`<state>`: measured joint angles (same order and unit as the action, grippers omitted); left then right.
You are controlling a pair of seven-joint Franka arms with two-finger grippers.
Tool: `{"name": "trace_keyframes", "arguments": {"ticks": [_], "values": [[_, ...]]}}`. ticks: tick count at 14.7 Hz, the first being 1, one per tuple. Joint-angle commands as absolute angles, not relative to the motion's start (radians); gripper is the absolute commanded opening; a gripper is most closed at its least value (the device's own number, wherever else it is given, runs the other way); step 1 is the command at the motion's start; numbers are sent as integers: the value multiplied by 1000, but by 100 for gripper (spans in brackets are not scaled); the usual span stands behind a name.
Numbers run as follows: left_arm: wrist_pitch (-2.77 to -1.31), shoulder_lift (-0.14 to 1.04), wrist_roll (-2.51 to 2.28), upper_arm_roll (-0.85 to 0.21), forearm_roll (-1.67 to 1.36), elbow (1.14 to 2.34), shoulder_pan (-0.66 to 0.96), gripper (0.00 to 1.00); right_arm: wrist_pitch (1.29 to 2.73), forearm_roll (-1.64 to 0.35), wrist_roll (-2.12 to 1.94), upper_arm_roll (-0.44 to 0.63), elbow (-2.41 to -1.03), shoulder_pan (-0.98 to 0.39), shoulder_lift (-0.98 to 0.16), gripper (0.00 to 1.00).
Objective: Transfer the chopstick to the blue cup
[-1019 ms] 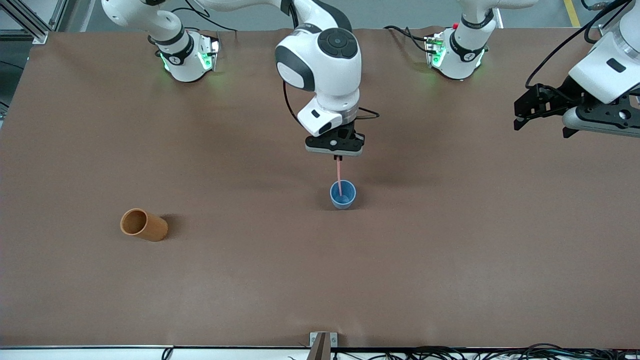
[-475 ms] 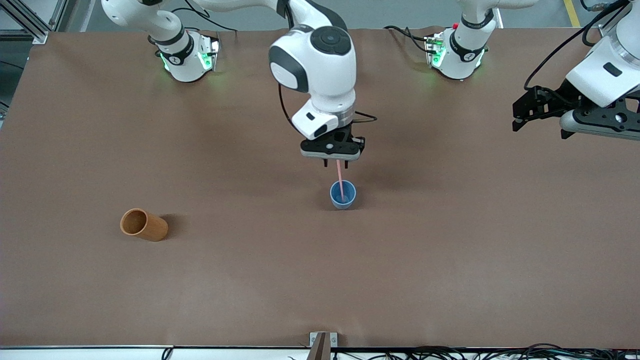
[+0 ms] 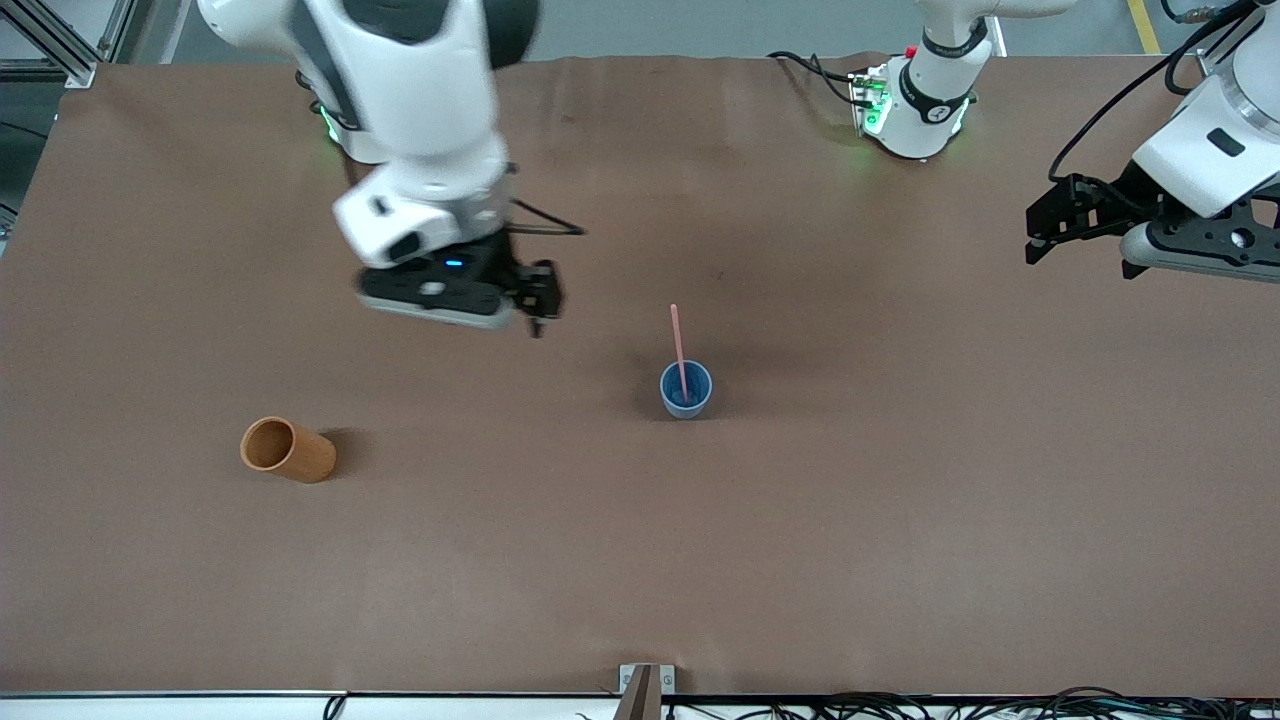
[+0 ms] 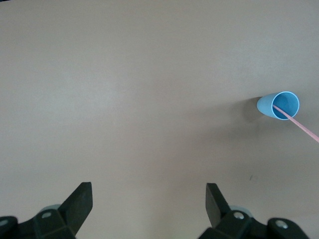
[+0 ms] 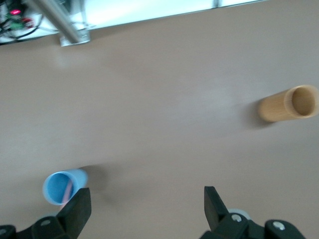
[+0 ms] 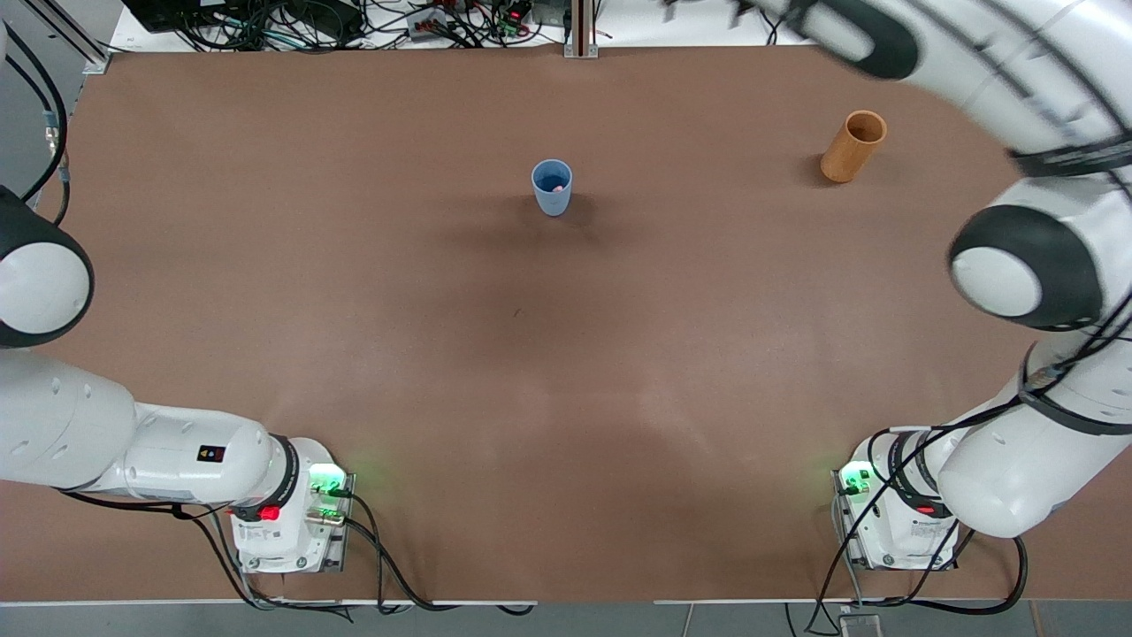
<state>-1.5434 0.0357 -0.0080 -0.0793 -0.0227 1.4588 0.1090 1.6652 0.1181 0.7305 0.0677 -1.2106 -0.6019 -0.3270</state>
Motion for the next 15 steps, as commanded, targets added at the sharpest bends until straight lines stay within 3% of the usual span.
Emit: {"name": "trace_keyframes", "arguments": {"ticks": [1, 7, 15], "values": [[-1534, 40, -9, -78, -38, 1453, 106, 100, 1684, 120, 632, 45, -1435, -487, -143, 100], [-1534, 40, -20, -78, -37, 1451, 106, 100, 1669, 48, 344, 48, -1667, -217, 98, 100], [-1534, 46, -48, -78, -35, 1450, 103, 100, 1526, 28, 184, 49, -1675, -35, 161, 100]]}}
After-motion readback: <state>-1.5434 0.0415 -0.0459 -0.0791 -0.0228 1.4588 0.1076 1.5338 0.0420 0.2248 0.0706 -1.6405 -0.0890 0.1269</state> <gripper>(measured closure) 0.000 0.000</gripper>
